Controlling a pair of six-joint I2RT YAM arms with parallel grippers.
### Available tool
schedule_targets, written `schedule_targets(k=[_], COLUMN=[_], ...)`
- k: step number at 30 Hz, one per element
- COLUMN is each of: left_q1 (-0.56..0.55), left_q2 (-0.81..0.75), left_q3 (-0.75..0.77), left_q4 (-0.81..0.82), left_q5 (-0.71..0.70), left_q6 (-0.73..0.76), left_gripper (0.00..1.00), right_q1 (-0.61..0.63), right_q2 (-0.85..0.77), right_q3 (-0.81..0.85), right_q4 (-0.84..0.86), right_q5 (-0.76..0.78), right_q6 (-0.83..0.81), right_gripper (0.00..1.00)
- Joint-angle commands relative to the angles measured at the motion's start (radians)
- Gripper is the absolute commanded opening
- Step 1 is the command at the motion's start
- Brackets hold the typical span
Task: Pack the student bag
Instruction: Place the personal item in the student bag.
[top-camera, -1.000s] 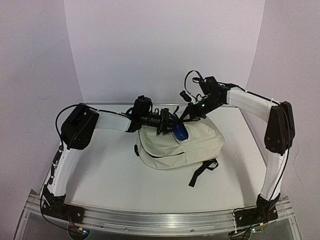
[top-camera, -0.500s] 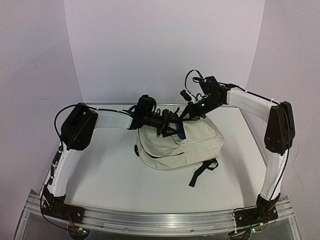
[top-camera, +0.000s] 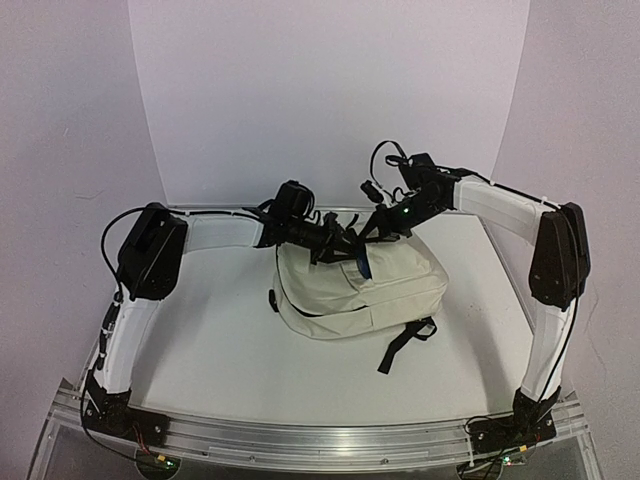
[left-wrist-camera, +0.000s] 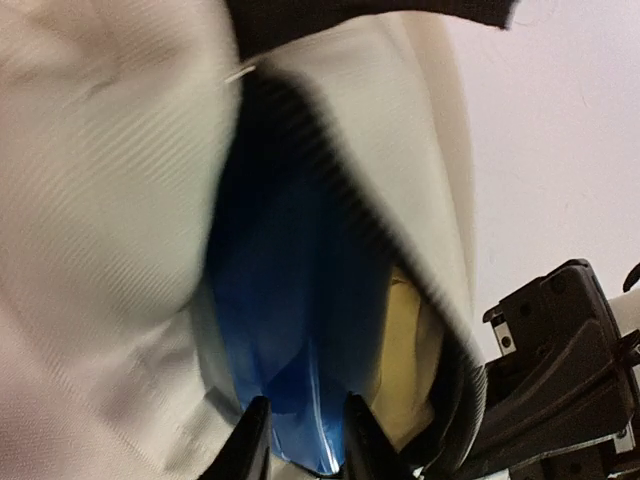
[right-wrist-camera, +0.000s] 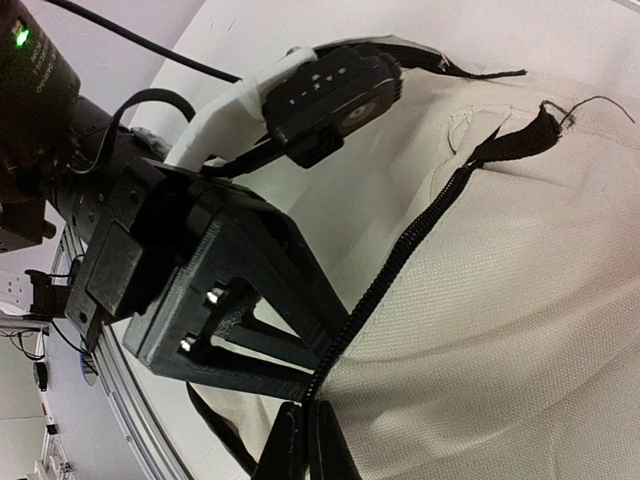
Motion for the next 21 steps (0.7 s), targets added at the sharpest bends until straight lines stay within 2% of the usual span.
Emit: schedule_targets(k=[1,4,6,9,12,17,21], left_q1=[-0.016,-0.029,-0.031,-0.013,-0.002,-0.008,-0.014], left_q2=[0.122,0.163,0.138,0.013,-0.086,-0.198,-0.17], left_q3=[0.197,0.261,0.226,0.09,0.077,0.077,0.162], left_q4=[0.042,0.044,0.041,-0.013,-0.222,-0.445,-0.605], left_q5=[0.053,0.06,0.049,-0.021,-0.136,-0.337,-0.478], left_q6=[0.001,0.0,0.016,0.072,0.207,0.268,0.286], left_gripper=[0.18,0.14,0.14,0.29,0.45,0.55,0.63], right_q1=[-0.003,0.0,0.003,0.003,0.003,0.029,0.041], right_q2=[-0.007,0.002,0.01,0.022,0.03,0.027,0.023], right_q3=[0.013,0.007,0.002,-0.02,-0.054,-0.098,-0.126], right_q4=[0.027,0.037,0.044,0.053,0.07,0.085,0.085], right_q5=[-0.033,-0.04,-0.035,0.011,0.106,0.235,0.253], right_q6=[0.028,0.043,0.047,0.04,0.045,0.059,0.078], right_gripper=[0.0,0.0,0.0,0.0,0.0,0.0,0.12])
